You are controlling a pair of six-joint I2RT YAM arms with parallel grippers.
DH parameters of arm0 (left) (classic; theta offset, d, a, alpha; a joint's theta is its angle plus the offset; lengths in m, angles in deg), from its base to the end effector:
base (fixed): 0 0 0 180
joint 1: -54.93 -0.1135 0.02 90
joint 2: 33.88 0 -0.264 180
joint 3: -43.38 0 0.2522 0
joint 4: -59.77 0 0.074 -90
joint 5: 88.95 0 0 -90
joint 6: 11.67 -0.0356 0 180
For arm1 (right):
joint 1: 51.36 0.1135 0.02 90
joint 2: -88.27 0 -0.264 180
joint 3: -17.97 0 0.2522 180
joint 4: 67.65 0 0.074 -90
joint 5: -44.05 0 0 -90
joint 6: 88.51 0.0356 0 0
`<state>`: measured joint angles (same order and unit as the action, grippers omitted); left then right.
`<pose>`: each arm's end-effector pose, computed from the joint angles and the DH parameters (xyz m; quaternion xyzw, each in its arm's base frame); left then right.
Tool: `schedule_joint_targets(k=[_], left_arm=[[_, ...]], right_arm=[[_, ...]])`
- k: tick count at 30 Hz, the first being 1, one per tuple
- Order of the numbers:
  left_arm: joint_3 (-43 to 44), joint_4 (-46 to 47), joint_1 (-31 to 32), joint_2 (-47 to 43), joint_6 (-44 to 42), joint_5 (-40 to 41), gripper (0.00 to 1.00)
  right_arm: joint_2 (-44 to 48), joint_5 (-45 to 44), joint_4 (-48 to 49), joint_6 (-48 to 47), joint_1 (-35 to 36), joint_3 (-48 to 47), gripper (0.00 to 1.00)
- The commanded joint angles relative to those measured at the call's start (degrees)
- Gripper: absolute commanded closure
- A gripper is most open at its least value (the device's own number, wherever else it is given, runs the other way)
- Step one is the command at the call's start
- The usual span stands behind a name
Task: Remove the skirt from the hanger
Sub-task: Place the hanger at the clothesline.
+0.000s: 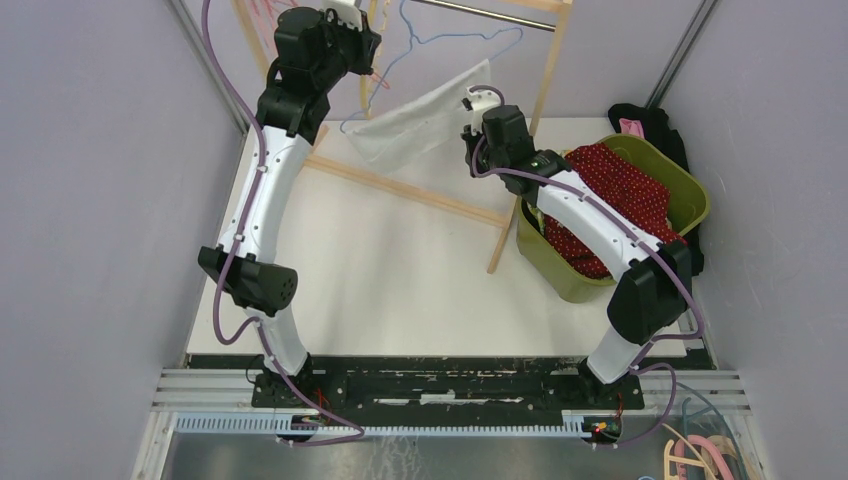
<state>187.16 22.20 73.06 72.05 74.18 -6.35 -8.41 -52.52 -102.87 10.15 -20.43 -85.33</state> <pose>0.3796 -0.1291 0.5226 0.1809 0.6818 -0.1313 0.6966 0.3429 0.2007 0.3524 -0.1371 0.8479 0.1263 0.4963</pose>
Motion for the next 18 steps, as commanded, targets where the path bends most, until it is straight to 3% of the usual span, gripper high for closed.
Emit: schedule_joint_targets(k=[1,7,18], left_arm=[[4.17,5.28,0.03,-2.63,-2.66,0.73,0.97],[5.77,5.56,-0.2,-2.42,-1.73,0.26,0.97],[-3.25,5.42,-0.69,-7.22,-3.03,0.96,0.97]], right_arm=[[2.14,-0.64,2.64,-0.38,-0.33,0.19,0.86],[2.2,-1.0,2.75,-0.55,-0.35,0.49,0.86],[1.83,-1.0,3.43,-0.31,-0.7,1.42,0.86]])
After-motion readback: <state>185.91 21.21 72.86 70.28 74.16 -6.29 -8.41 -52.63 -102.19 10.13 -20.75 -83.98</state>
